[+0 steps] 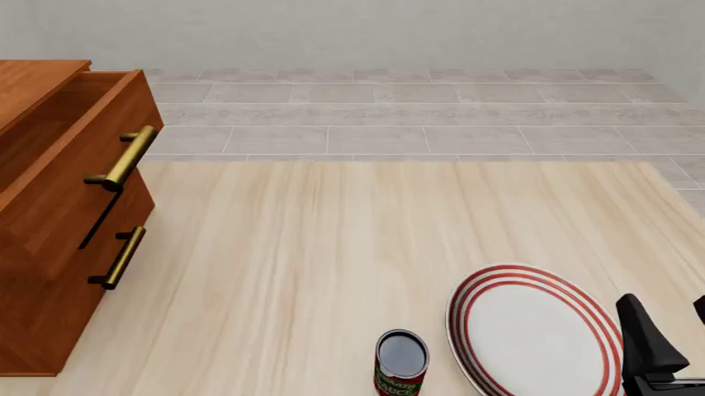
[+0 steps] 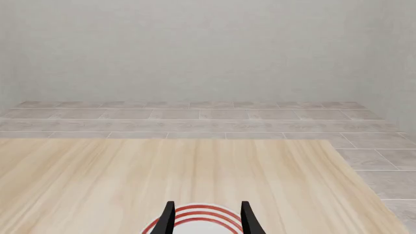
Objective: Put the bowl on top of the cabinet.
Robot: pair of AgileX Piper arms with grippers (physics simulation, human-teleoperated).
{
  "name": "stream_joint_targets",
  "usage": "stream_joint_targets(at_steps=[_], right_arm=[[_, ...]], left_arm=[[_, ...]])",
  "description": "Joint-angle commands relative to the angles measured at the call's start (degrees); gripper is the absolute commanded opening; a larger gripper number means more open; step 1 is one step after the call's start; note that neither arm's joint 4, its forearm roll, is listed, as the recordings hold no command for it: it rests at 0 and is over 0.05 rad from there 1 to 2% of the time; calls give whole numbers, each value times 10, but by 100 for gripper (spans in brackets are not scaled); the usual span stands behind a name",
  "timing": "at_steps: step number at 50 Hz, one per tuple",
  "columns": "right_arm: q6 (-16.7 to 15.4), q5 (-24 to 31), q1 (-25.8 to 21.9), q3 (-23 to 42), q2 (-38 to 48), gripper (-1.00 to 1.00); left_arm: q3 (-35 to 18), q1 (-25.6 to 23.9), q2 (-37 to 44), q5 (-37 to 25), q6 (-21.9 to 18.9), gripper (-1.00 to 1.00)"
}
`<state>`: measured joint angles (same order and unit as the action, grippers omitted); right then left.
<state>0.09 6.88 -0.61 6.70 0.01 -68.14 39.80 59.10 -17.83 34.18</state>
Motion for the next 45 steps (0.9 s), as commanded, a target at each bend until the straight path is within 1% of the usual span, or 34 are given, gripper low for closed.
stream_joint_targets(at_steps=[1, 22, 30, 45], right_arm=[[0, 0, 0, 0, 0, 100], [0, 0, 0, 0, 0, 100], [0, 0, 0, 0, 0, 100], [0, 0, 0, 0, 0, 100]], left_arm=[[3, 16, 10, 12, -1, -100], [23, 18, 22, 34, -6, -100], [34, 21, 35, 52, 4, -100], [53, 17, 41, 70, 7, -100]])
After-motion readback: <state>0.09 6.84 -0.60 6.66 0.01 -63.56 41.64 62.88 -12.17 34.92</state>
